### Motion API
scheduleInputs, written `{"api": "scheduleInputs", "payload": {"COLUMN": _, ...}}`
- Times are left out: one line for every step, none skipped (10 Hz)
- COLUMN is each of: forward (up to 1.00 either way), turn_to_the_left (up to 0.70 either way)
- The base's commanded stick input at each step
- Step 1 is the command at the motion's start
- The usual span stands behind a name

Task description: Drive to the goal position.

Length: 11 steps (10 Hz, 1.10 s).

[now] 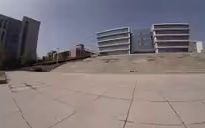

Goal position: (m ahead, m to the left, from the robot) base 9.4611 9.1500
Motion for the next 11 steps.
{"api": "scheduleInputs", "payload": {"forward": 0.7, "turn_to_the_left": 0.0}}
{"api": "scheduleInputs", "payload": {"forward": 0.7, "turn_to_the_left": 0.0}}
{"api": "scheduleInputs", "payload": {"forward": 0.7, "turn_to_the_left": 0.0}}
{"api": "scheduleInputs", "payload": {"forward": 0.7, "turn_to_the_left": 0.0}}
{"api": "scheduleInputs", "payload": {"forward": 0.7, "turn_to_the_left": 0.0}}
{"api": "scheduleInputs", "payload": {"forward": 0.7, "turn_to_the_left": 0.0}}
{"api": "scheduleInputs", "payload": {"forward": 0.7, "turn_to_the_left": 0.0}}
{"api": "scheduleInputs", "payload": {"forward": 0.7, "turn_to_the_left": 0.0}}
{"api": "scheduleInputs", "payload": {"forward": 0.7, "turn_to_the_left": 0.0}}
{"api": "scheduleInputs", "payload": {"forward": 0.7, "turn_to_the_left": 0.0}}
{"api": "scheduleInputs", "payload": {"forward": 0.7, "turn_to_the_left": 0.0}}
